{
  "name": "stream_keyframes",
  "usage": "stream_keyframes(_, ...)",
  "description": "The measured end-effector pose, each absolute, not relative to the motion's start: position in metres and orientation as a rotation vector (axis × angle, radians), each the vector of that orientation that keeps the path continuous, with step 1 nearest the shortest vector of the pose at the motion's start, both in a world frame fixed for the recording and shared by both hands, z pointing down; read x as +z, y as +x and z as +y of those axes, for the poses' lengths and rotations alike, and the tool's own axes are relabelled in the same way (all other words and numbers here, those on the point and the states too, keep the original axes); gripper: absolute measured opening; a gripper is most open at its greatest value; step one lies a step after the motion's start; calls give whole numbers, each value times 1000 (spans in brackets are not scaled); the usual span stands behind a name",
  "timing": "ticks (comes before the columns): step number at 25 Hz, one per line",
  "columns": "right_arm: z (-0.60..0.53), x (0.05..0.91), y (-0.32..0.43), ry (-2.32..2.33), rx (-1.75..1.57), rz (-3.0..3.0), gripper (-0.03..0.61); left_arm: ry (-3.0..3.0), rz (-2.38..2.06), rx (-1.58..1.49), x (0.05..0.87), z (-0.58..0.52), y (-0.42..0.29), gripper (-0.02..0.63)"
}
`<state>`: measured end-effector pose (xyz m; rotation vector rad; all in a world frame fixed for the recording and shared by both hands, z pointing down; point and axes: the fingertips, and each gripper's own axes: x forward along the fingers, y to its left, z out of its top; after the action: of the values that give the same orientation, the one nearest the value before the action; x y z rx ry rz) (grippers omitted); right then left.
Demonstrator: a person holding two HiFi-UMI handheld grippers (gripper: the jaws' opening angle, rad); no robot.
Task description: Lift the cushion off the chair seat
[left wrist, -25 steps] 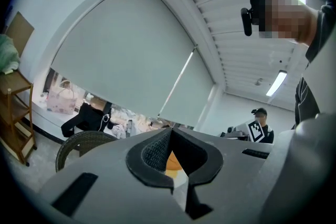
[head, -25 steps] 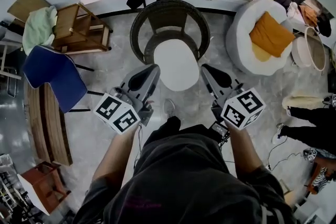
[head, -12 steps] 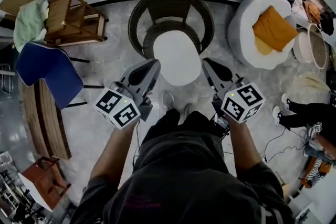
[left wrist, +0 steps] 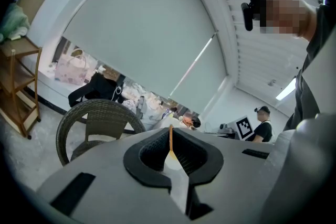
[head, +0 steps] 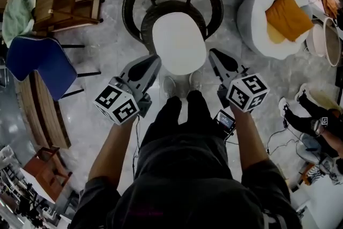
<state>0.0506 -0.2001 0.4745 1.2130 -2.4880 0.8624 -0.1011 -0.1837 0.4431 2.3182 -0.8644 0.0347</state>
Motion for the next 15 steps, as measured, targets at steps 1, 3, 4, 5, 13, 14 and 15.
stream_keyframes(1,-202,487,53,1197,885,-2481,11,2300,-870,42,456,-184,-100,11)
stream_keyframes(3,-204,511,58,1162,935,-2465,11,2248,-883,56,484,-186,-98,12)
stream_keyframes(4,-206,523,62,1151,957,-2456,11,2223,-888,60,498,-187,-97,17)
stream_keyframes(5,-208,534,65,1143,976,-2448,11,2203,-894,64,511,-188,-96,35)
stream_keyframes(13,-205,643,73,1087,1102,-2351,121,2036,-994,84,623,-181,-119,124)
stream_keyframes(14,-203,654,73,1086,1113,-2339,127,2018,-997,90,636,-176,-121,130)
stream_keyframes(15,-200,664,75,1088,1122,-2326,135,2000,-998,98,647,-171,-122,138)
